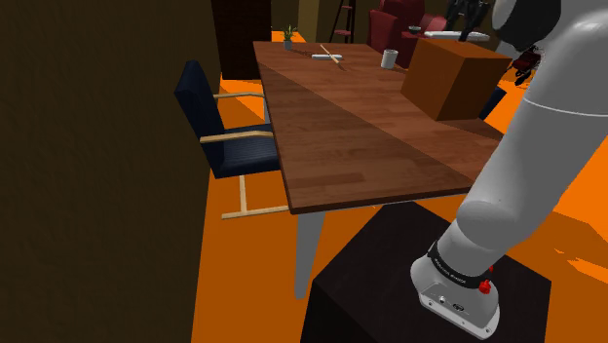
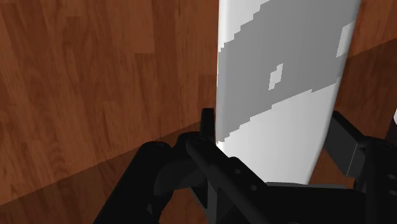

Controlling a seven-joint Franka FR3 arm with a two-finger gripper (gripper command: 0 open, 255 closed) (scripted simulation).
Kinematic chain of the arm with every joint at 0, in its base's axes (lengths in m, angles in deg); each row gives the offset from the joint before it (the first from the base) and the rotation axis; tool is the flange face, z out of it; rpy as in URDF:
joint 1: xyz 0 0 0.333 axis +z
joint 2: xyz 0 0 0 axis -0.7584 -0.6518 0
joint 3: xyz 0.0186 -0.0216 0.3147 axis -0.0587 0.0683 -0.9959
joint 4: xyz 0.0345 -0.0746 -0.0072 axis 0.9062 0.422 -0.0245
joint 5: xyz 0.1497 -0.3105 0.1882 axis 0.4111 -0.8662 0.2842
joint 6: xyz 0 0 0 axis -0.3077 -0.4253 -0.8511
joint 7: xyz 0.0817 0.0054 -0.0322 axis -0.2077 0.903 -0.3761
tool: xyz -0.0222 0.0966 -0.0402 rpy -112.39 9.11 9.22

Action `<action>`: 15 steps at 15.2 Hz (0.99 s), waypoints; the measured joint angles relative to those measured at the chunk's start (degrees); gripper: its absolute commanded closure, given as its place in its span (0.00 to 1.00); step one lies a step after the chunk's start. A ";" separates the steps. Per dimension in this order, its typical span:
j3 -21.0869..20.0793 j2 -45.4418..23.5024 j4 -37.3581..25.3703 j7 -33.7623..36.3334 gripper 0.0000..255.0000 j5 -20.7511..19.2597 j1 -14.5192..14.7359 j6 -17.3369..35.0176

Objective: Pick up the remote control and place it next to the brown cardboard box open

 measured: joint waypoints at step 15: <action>1.00 -1.40 8.59 -3.90 1.00 1.19 -1.68 9.33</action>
